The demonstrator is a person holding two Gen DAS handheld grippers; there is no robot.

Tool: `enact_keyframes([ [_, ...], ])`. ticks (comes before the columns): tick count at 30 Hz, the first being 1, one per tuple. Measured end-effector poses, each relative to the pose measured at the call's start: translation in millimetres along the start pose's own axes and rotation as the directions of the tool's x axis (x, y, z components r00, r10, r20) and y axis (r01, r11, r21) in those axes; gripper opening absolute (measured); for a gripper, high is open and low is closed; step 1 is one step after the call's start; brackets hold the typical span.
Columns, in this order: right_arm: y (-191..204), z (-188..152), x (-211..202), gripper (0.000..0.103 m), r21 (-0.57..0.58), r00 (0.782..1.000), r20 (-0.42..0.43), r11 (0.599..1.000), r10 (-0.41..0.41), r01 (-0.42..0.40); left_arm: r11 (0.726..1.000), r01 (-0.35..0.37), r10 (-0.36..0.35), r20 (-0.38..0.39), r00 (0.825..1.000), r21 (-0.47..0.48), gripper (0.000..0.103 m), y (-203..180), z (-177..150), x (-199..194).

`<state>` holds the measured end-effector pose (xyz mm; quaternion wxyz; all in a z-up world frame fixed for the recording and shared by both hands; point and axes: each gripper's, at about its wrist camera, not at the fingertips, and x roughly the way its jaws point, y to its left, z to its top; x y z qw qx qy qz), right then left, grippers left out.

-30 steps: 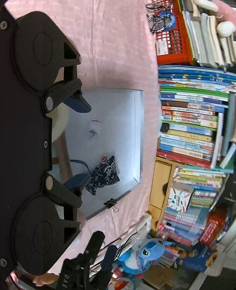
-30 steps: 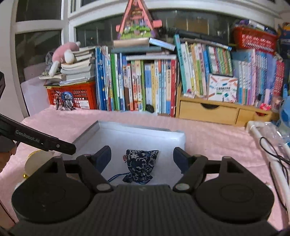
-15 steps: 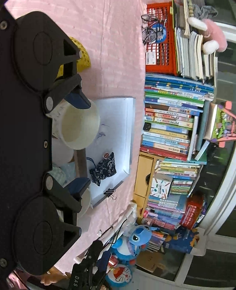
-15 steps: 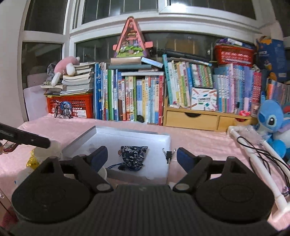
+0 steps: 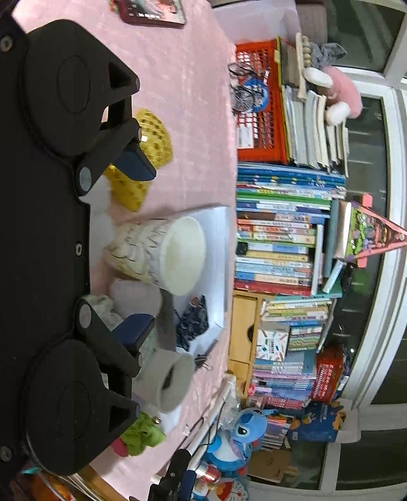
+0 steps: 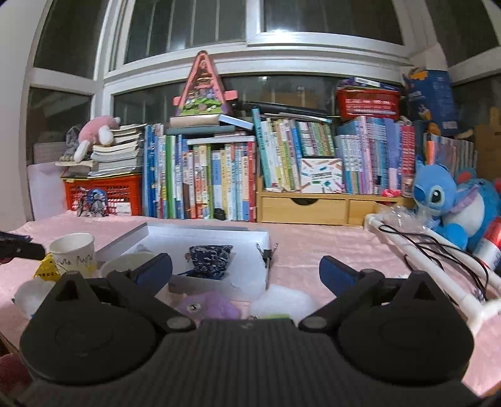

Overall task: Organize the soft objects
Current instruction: 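Move both tools back toward the remaining soft items on the table, then grasp the white fluffy plush with the left tool while the right grasps the green-pink cloth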

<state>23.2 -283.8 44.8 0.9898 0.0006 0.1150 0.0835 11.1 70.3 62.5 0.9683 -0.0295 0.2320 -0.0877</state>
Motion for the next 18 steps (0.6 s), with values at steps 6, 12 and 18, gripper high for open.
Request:
enact_keyframes([
  [6,3.6,-19.9,-0.4,0.103,-0.002,0.999,-0.003,0.999,-0.034,0.034,0.998,-0.052,0.052,-0.008,0.999,-0.033,0.095,2.7,-23.4,4.6],
  [12,2.2,-44.0,0.8,0.103,0.039,0.997,-0.04,0.997,-0.062,0.064,0.991,-0.129,0.129,-0.003,0.992,-0.03,0.096,0.6,-42.7,9.8],
  [18,0.3,-57.2,6.3,0.103,0.042,0.992,-0.053,0.993,-0.112,0.114,0.987,-0.161,0.161,-0.015,0.987,-0.021,0.096,-1.5,-54.7,18.0],
])
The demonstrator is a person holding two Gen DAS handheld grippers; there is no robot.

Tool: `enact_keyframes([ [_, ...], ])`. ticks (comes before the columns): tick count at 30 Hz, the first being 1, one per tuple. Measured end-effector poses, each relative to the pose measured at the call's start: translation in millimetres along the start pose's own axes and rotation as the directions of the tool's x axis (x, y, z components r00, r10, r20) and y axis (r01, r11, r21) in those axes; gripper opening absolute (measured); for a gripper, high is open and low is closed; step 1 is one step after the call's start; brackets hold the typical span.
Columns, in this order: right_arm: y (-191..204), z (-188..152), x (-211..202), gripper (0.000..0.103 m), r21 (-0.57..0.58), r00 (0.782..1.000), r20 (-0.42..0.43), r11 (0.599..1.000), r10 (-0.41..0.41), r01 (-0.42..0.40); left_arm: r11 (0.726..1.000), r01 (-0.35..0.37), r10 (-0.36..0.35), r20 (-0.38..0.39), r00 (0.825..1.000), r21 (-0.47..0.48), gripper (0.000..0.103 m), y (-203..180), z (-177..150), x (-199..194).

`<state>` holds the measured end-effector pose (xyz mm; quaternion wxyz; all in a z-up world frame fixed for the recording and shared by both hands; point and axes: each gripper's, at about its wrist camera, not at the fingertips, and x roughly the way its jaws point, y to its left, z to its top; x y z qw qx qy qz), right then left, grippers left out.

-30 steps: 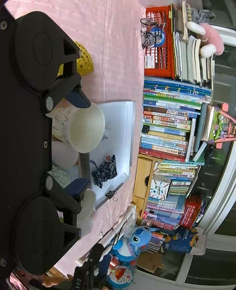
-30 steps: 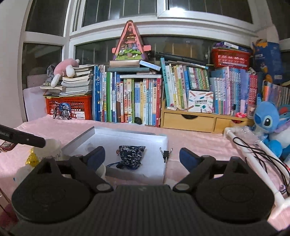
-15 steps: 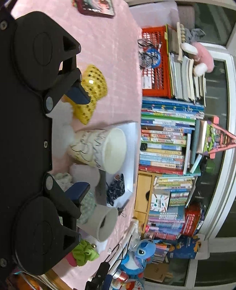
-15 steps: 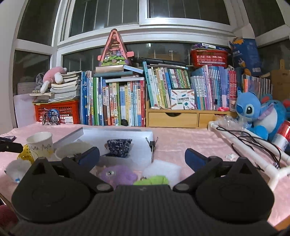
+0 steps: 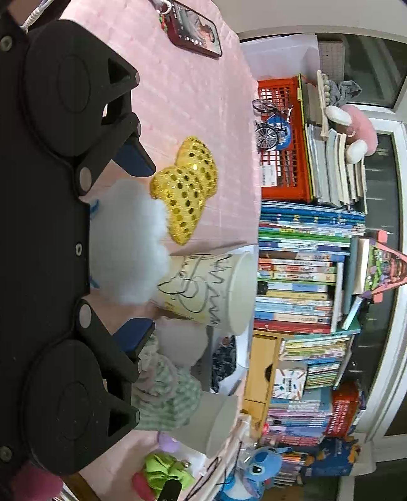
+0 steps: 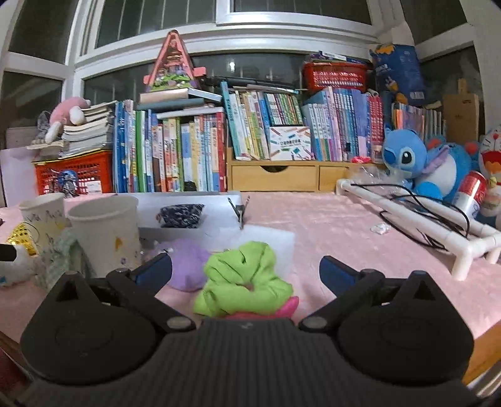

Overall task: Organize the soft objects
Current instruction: 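Grasp the white fluffy plush with the left tool while the right grasps the green-pink cloth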

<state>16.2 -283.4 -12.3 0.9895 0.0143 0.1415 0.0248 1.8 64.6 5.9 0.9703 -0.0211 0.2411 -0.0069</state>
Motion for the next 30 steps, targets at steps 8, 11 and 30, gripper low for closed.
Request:
enact_keyframes([
  [8,4.5,-11.1,11.8,0.103,-0.027,0.999,-0.044,1.0,-0.011,0.01,0.999,-0.027,0.027,-0.011,1.0,0.021,0.097,-4.9,-6.7,10.9],
  [11,5.9,-14.6,15.5,0.103,-0.039,0.998,-0.057,0.999,-0.022,0.02,0.999,-0.03,0.03,-0.013,0.999,0.02,0.097,-5.7,-8.6,13.3],
  [30,2.9,-20.6,21.0,0.092,-0.004,0.994,-0.107,1.0,-0.006,0.006,0.999,-0.024,0.023,-0.027,0.999,-0.036,0.085,2.8,-14.6,18.7],
])
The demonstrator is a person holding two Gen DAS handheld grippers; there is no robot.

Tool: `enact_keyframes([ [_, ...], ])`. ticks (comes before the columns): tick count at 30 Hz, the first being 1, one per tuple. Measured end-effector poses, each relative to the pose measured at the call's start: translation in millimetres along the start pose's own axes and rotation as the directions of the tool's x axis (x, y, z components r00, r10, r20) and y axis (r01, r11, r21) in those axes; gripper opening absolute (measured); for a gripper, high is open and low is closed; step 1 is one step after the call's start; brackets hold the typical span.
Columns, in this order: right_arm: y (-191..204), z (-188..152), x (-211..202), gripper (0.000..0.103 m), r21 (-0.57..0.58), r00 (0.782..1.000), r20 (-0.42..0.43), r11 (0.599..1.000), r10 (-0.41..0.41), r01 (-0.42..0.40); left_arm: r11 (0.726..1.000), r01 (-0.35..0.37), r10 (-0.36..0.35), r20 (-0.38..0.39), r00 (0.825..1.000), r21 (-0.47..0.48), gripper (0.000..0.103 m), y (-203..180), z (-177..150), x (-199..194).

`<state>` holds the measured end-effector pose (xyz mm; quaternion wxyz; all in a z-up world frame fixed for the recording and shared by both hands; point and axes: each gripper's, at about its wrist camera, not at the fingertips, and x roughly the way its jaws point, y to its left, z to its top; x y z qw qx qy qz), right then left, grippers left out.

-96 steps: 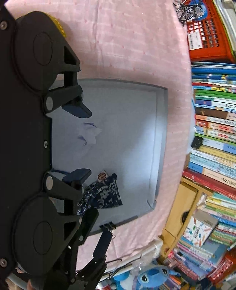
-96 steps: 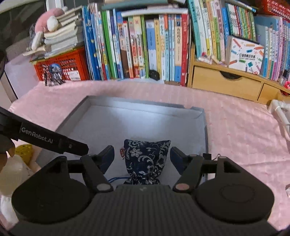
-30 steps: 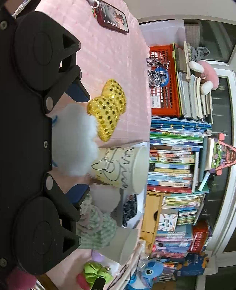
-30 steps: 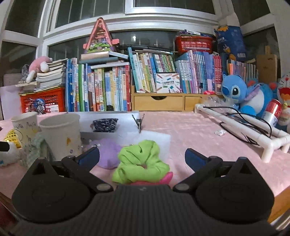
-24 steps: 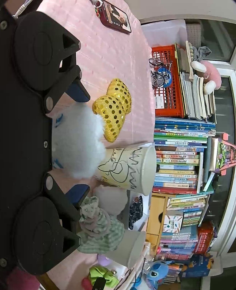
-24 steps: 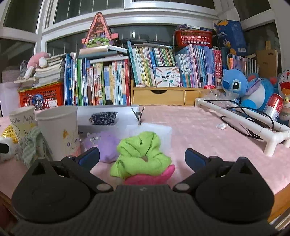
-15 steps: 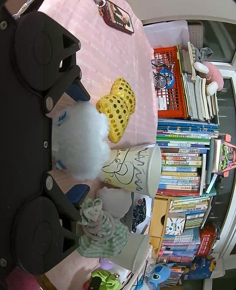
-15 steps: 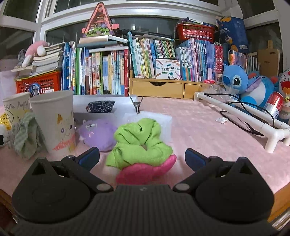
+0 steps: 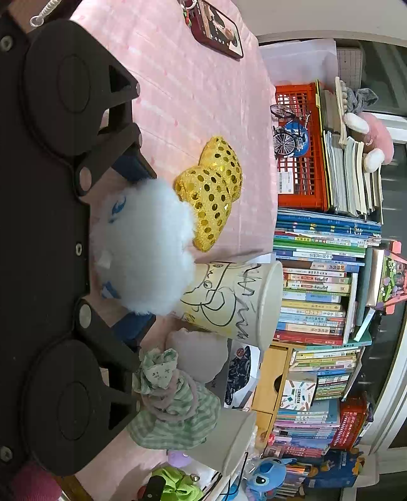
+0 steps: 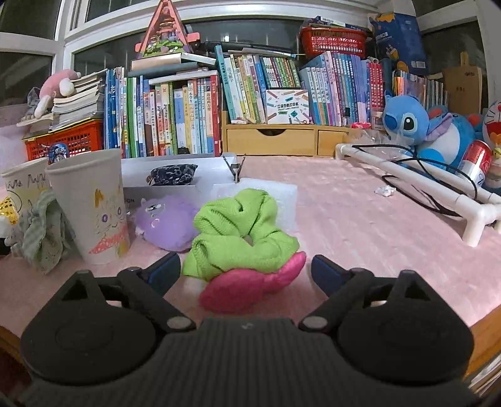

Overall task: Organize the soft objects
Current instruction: 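Grasp the white fluffy plush with the left tool while the right grasps the green-pink cloth, then carry the plush with the left tool while the right carries the cloth to the tray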

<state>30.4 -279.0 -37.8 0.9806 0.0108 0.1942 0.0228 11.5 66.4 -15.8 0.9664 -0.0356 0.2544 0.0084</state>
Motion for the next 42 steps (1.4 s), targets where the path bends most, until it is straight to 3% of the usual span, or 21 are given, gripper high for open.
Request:
enact_keyframes([
  [3,2.4,-0.6,-1.2,0.086,-0.004,1.0,0.005,1.0,-0.001,0.001,1.0,0.005,-0.005,-0.001,1.0,-0.01,0.083,1.0,0.3,-1.3],
  [9,4.2,0.2,-5.5,0.062,-0.011,1.0,0.017,1.0,-0.003,0.003,1.0,0.01,-0.01,0.0,1.0,-0.015,0.08,1.5,3.1,-6.5],
  [11,4.4,1.0,-7.4,0.059,-0.015,1.0,0.019,1.0,-0.002,0.002,1.0,0.014,-0.014,0.006,1.0,-0.008,0.079,1.2,5.4,-9.8],
  [26,5.4,23.1,-31.2,0.055,0.006,0.994,0.106,0.999,0.031,-0.032,0.999,0.025,-0.02,0.099,0.995,-0.048,0.078,13.8,37.7,-45.0],
  [35,3.3,48.0,-37.2,0.055,-0.011,0.988,0.146,0.999,0.039,-0.038,1.0,0.019,-0.016,0.118,0.993,-0.023,0.078,17.4,63.2,-51.1],
  [42,4.9,75.8,-31.0,0.055,-0.029,0.985,0.154,0.997,0.077,-0.074,0.998,0.06,-0.058,0.112,0.992,-0.02,0.078,22.9,98.1,-47.4],
])
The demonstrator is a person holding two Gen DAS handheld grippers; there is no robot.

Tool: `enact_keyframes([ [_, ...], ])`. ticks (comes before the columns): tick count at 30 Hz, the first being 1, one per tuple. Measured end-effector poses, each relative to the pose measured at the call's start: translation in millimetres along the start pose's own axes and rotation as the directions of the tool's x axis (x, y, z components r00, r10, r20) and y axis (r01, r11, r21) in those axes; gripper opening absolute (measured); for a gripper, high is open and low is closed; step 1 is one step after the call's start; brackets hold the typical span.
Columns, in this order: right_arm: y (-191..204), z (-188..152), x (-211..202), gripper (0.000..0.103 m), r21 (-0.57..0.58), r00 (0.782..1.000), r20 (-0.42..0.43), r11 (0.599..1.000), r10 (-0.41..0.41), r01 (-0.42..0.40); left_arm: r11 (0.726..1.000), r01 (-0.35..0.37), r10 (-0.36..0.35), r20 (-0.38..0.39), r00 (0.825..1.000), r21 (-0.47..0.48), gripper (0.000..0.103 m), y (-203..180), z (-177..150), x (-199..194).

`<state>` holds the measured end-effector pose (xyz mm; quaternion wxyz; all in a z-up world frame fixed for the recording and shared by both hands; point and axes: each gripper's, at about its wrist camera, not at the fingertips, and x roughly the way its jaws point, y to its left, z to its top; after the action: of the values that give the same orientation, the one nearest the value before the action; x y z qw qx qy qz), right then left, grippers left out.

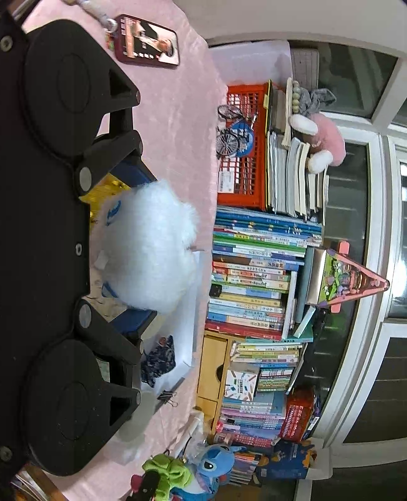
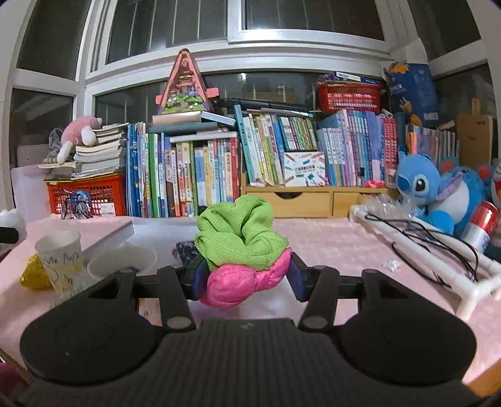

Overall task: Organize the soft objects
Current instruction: 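Carry the plush with the left tool while the right carries the cloth to the tray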

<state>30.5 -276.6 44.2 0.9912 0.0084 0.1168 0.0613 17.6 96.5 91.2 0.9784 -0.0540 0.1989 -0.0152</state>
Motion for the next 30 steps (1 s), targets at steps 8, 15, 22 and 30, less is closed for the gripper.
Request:
enact_keyframes([
  [8,-1.9,32.2,37.3,0.055,0.03,0.996,-0.059,0.997,0.068,-0.067,0.997,0.075,-0.075,-0.034,0.997,-0.013,0.078,-1.6,43.0,24.5],
  [15,-6.3,46.2,71.6,0.055,0.072,0.987,-0.131,0.994,0.095,-0.087,0.991,0.13,-0.131,-0.11,0.985,-0.011,0.078,-15.9,68.3,58.5],
  [22,-10.8,58.9,102.4,0.055,0.115,0.969,-0.207,0.987,0.132,-0.11,0.986,0.166,-0.168,-0.213,0.963,-0.027,0.078,-32.3,93.1,102.1],
  [30,-7.1,76.1,145.5,0.055,0.12,0.941,-0.304,0.986,0.146,-0.115,0.98,0.181,-0.197,-0.356,0.913,-0.08,0.078,-51.2,109.9,161.8],
])
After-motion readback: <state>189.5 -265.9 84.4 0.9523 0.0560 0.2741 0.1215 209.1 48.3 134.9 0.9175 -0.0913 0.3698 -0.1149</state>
